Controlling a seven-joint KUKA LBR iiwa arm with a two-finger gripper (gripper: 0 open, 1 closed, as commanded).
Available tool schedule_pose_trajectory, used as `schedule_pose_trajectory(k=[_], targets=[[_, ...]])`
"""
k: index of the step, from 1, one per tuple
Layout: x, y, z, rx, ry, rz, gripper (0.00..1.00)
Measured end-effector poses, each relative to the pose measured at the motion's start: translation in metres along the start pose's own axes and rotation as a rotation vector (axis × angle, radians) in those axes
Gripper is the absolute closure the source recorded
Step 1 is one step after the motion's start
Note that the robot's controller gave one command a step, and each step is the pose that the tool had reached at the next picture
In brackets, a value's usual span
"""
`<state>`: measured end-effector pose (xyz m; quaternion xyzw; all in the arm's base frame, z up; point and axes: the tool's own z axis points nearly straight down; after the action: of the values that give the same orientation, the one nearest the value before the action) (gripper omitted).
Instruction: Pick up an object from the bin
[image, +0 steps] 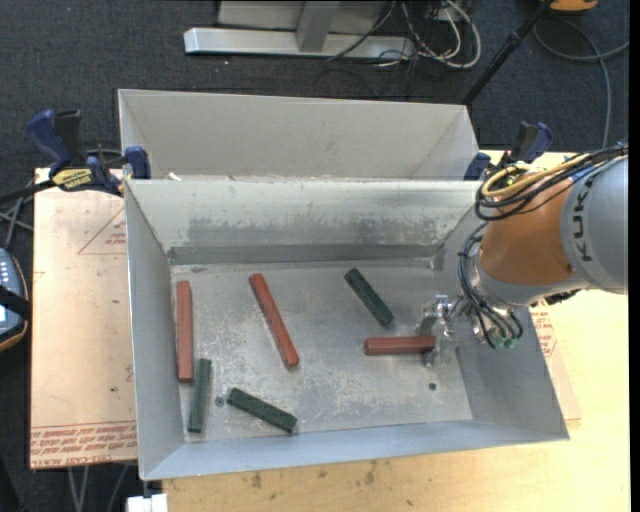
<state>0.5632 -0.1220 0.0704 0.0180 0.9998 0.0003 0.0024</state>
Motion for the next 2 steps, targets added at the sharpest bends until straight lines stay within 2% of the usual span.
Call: schedule_pose_trajectory(k=[1, 2], targets=[[0.000, 0.000, 0.000, 0.000, 0.000, 0.000, 1.00], [0.010, 0.001, -0.048, -0.001, 0.010, -0.019, 1.00]])
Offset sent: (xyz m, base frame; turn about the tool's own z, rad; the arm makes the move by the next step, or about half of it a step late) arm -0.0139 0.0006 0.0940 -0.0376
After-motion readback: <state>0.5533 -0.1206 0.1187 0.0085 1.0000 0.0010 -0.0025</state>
